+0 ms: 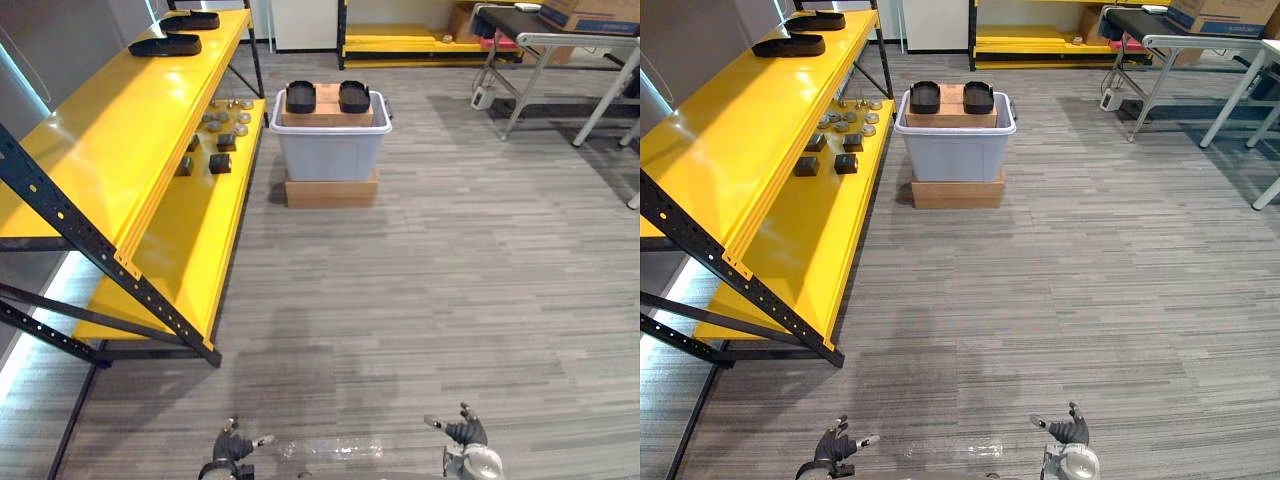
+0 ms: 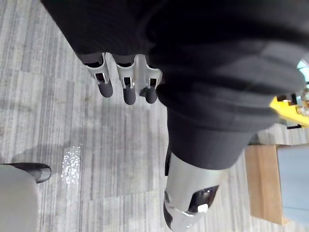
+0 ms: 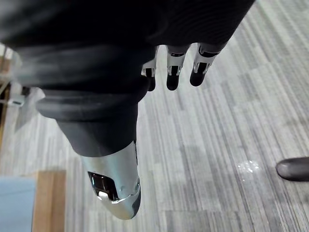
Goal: Walk over and take plastic housings, then place them on the shelf
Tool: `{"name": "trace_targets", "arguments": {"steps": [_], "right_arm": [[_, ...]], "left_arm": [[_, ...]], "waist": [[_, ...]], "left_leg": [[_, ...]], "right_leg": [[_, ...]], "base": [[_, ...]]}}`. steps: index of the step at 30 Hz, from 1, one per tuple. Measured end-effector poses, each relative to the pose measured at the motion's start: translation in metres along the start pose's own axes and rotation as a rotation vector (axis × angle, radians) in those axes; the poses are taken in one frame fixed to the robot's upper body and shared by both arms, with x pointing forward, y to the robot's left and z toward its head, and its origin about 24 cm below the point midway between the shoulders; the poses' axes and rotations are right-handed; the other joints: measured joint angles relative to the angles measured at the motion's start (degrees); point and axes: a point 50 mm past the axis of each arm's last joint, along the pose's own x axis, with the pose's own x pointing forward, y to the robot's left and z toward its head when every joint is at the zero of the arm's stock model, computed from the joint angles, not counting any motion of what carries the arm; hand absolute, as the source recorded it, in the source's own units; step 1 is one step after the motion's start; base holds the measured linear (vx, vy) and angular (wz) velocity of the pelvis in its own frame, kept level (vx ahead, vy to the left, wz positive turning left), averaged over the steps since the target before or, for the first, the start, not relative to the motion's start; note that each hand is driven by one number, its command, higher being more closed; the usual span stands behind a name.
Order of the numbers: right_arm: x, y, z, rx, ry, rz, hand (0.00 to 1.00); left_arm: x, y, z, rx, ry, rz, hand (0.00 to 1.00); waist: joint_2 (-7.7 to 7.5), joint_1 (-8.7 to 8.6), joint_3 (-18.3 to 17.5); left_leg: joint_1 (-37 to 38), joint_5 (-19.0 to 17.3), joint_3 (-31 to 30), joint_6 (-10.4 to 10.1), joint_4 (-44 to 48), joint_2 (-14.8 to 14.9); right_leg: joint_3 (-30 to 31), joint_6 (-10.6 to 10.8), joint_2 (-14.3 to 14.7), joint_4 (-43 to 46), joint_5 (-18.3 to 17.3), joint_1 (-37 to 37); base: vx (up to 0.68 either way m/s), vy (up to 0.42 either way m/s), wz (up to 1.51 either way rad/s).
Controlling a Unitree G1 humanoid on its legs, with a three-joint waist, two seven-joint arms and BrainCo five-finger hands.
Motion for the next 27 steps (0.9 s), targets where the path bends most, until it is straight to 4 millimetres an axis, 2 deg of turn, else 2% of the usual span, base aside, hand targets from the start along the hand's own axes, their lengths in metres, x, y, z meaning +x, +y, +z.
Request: {"name": "trace_targets", "arguments": {"steps": [8,15,23,27], "right_arm": [[0.001,-0.003,0.002,-0.031,-0.009,-0.001,0.0],[0.002,-0.012,-0.001,0.075,0.017,-0.049,0.0],[0.003,-0.016,0.001,0.122,0.02,-0.071,0.0],[0.01,-0.014,0.016,0.15,-0.003,-0.083,0.0]], "left_arm": [[-0.001,-0.001,0.003,0.032,-0.026,-0.022,0.0],[-0.004,0.008,0.003,0.003,-0.037,0.017,0.0],[-0.003,0.009,0.015,-0.024,-0.081,0.043,0.0],[0.002,0.013,0.033,-0.05,-0.142,0.063,0.0]], "waist": [[0.21,-0.06,0.6],[0.38,-0.19,1.0],[0.49,-0.08,1.6],[0.42,-0.06,3.0]], "left_leg": [[0.2,1.7,-0.1,1.9,-1.9,0.0],[1.2,3.7,0.3,2.3,-5.2,-0.1],[0.7,3.6,1.6,2.3,-5.6,-0.3],[-2.4,0.3,2.5,3.2,-0.2,-0.4]], "right_leg": [[-1.0,-0.3,0.0,-0.2,0.2,-0.4],[-1.0,-0.6,0.0,-0.4,0.9,-0.9],[0.0,-0.2,-0.1,-1.2,1.2,-1.8],[0.7,-0.2,-0.2,-1.3,1.3,-2.6]], "base": [[-0.05,-0.005,0.03],[-0.07,0.002,0.0],[0.01,0.009,-0.09],[0.06,0.023,-0.11]]}}
